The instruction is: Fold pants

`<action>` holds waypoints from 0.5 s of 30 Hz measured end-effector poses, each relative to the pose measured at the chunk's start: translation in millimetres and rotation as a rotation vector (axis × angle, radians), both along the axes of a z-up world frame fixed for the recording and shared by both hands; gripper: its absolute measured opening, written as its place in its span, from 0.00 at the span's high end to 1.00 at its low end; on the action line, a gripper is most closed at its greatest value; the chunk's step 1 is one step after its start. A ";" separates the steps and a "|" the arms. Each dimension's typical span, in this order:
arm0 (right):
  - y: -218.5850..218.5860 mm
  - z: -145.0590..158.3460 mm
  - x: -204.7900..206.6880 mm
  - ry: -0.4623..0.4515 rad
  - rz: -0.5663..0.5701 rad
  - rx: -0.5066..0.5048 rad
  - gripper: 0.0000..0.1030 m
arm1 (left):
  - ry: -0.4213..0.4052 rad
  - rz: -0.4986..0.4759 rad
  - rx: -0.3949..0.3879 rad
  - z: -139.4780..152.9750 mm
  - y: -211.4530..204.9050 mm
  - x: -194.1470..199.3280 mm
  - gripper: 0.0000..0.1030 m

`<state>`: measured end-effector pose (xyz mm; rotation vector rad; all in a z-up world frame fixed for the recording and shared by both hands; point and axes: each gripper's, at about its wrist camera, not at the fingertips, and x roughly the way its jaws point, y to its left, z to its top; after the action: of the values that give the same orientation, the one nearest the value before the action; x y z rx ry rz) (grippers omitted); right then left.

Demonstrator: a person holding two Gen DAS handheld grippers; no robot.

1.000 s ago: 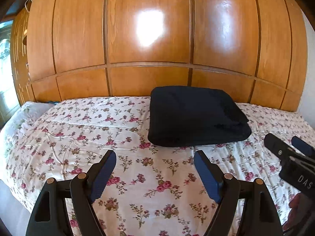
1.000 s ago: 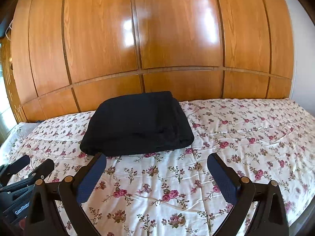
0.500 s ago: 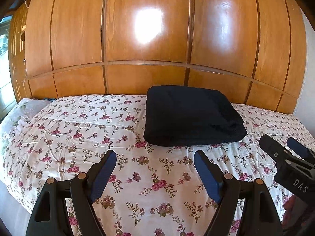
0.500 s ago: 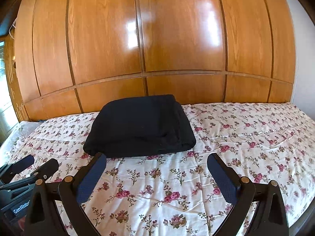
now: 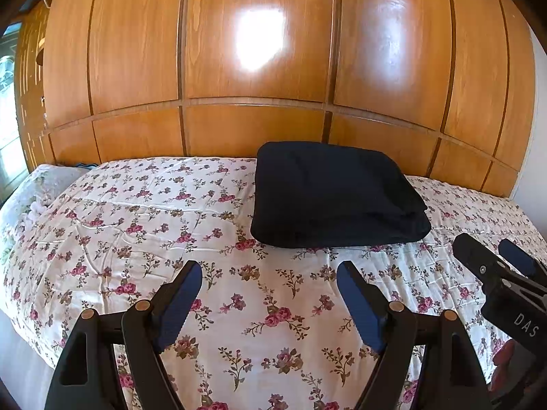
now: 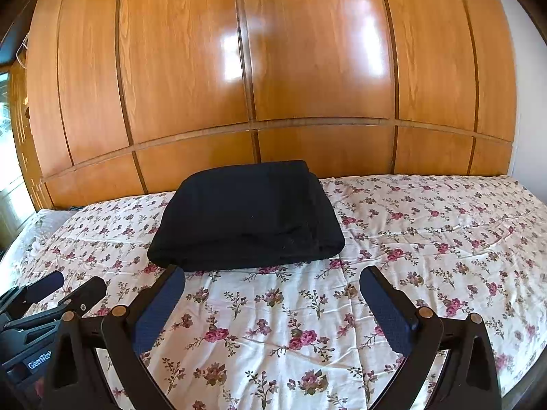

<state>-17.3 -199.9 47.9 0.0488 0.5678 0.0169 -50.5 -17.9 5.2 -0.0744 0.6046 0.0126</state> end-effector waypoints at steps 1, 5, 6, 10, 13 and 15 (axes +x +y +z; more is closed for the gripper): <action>0.2 -0.3 0.1 0.001 0.000 0.000 0.00 | 0.001 0.000 0.000 -0.3 -0.1 0.2 0.20; 0.8 -0.8 -0.3 0.002 0.002 0.000 0.00 | 0.007 -0.003 -0.004 -1.1 0.0 0.4 0.20; 1.0 -0.7 -0.4 0.003 -0.001 -0.001 0.00 | 0.008 -0.003 -0.005 -1.4 0.0 0.5 0.21; 0.7 -0.6 0.1 0.005 -0.001 0.005 0.00 | 0.010 -0.003 0.000 -2.4 -0.1 1.0 0.21; 0.0 -1.6 1.0 0.010 0.001 0.008 0.00 | 0.012 -0.006 0.005 -3.4 -1.1 0.8 0.21; 0.4 -2.2 1.4 0.013 0.001 0.009 0.00 | 0.012 -0.007 0.008 -3.7 -1.4 0.8 0.21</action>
<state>-15.9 -199.5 45.8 0.0575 0.5806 0.0197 -49.7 -19.3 1.5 -0.0648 0.6170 0.0085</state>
